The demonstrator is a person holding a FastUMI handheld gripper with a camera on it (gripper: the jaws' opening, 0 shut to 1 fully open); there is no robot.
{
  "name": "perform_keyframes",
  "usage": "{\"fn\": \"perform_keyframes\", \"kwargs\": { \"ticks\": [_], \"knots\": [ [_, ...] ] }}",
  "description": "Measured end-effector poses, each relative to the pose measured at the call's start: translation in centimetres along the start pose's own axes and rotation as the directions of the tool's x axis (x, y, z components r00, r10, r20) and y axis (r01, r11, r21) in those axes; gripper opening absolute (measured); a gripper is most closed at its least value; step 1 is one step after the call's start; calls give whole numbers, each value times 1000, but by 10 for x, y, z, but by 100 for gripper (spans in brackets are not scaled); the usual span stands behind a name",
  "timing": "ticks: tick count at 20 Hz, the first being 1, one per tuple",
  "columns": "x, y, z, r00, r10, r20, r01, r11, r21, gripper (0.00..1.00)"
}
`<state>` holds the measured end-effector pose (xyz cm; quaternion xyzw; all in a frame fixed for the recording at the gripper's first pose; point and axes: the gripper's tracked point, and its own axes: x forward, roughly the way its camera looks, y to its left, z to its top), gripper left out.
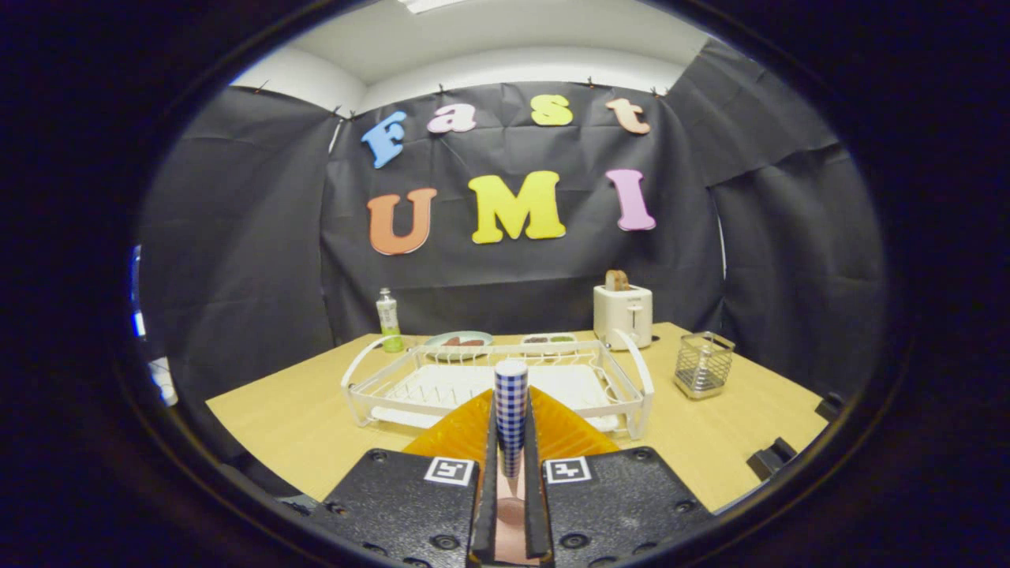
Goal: Take the plate from the dish rack, then take the spoon from the basket and place it into the plate.
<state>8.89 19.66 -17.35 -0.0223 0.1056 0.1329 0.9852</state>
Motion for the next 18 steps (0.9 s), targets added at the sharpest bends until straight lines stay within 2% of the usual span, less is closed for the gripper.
{"fn": "perform_keyframes", "kwargs": {
  "ticks": [7, 11, 12, 13, 17, 18],
  "knots": [
    [-12, -2, -12, 1000, 9, 18, -9, 1000, -18, 20],
    [-17, -21, -5, 999, -31, 32, 32, 999, -43, 24],
    [-17, -29, -1, 998, -49, 43, 51, 997, -50, 31],
    [-16, -33, 1, 997, -54, 50, 57, 997, -55, 34],
    [-13, -64, 6, 993, -108, 39, 111, 990, -82, 100],
    [-16, -68, 12, 993, -106, 51, 110, 991, -71, 100]
  ]
}}
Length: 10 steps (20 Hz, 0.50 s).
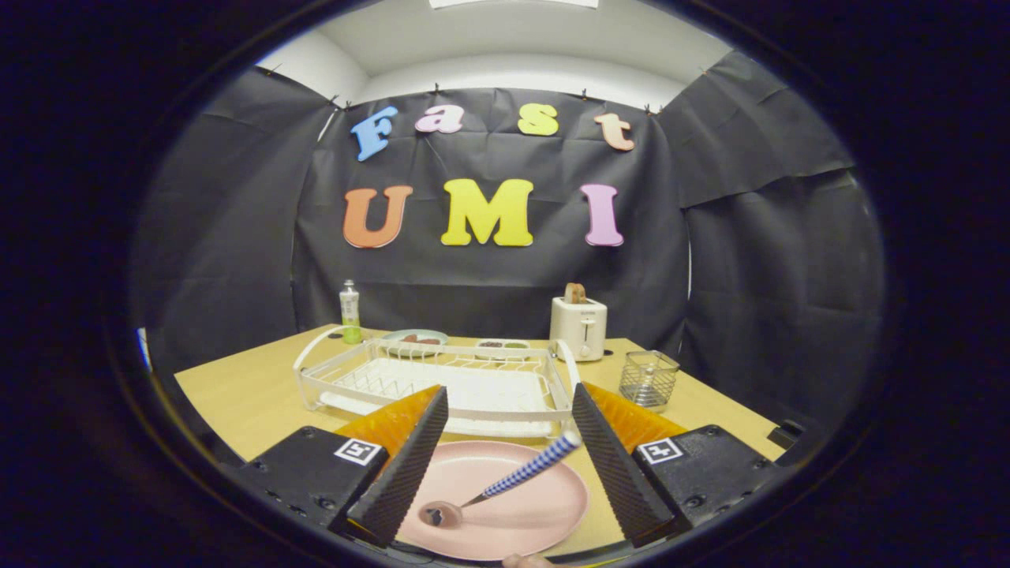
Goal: Take the plate from the dish rack, then take the spoon from the basket and place it into the plate.
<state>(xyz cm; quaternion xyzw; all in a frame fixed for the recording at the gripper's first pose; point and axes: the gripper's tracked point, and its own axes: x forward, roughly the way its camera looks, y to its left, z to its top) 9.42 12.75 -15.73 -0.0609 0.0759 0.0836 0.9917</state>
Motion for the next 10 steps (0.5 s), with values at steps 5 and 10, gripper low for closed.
{"fn": "perform_keyframes", "kwargs": {
  "ticks": [5, 10],
  "knots": [
    [-10, -26, 19, 999, -29, 22, 29, 1000, 9, 100],
    [-34, -33, 42, 999, -20, 34, 20, 1000, 13, 100]
  ]
}}
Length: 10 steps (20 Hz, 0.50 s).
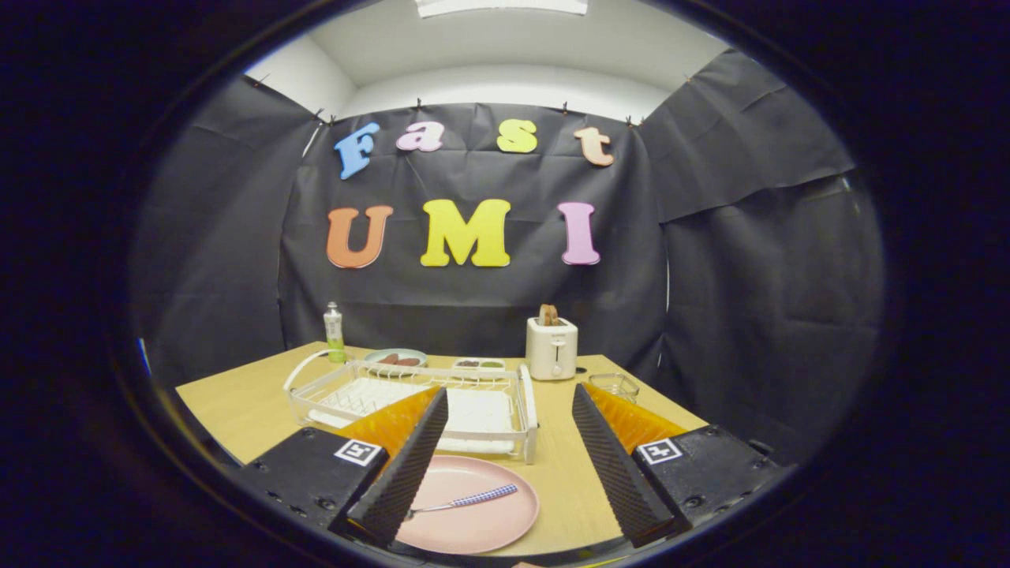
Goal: Take the plate from the dish rack, then take the spoon from the basket and place it into the plate.
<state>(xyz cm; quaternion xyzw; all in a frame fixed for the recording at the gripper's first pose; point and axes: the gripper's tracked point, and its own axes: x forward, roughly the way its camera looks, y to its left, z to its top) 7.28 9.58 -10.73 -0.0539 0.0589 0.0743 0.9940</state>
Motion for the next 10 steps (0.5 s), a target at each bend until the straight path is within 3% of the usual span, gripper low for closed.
{"fn": "perform_keyframes", "kwargs": {
  "ticks": [10],
  "knots": [
    [-53, -26, 50, 999, -11, 46, 9, 1000, 27, 100]
  ]
}}
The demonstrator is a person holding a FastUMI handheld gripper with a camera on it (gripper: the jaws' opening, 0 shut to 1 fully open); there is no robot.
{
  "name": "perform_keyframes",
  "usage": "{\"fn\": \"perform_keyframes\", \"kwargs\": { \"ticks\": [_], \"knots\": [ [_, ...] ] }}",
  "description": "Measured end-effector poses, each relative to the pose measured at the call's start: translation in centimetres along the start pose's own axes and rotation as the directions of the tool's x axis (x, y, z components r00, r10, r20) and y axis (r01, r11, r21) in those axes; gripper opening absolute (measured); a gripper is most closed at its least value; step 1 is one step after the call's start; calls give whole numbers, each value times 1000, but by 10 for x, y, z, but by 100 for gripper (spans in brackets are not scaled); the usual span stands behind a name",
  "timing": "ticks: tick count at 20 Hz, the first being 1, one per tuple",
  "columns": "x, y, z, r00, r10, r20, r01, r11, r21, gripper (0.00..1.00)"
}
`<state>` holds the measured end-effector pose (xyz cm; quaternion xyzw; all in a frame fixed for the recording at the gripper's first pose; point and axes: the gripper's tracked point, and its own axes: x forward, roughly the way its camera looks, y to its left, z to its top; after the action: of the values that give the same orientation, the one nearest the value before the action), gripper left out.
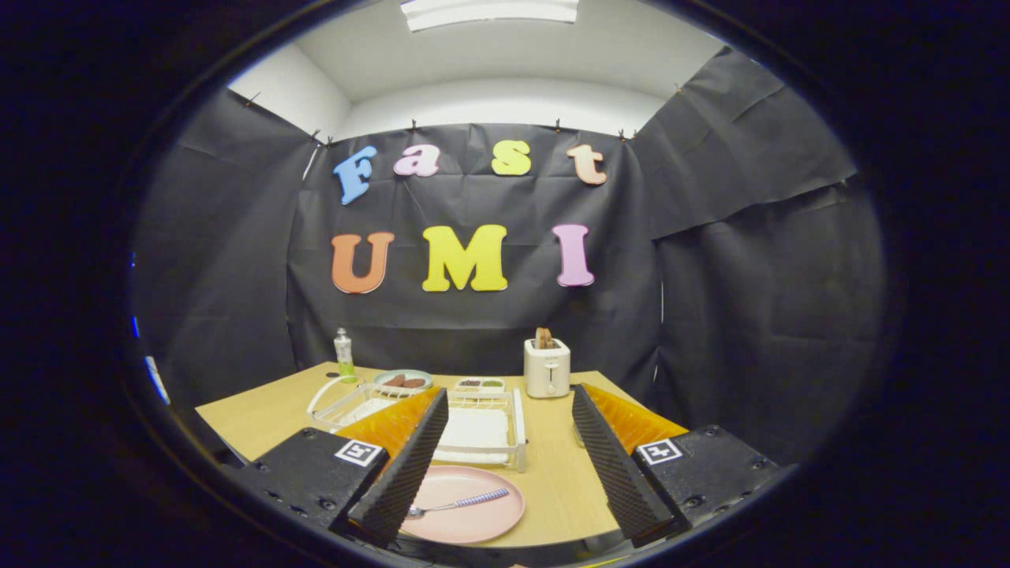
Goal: Take the plate from the dish rack, then take the spoon from the basket and place it into the plate.
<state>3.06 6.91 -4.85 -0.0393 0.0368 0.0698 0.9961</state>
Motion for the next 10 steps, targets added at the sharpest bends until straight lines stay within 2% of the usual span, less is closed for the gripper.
{"fn": "perform_keyframes", "kwargs": {
  "ticks": [10],
  "knots": [
    [-22, -16, 17, 1000, 6, 14, -7, 1000, 28, 100]
  ]
}}
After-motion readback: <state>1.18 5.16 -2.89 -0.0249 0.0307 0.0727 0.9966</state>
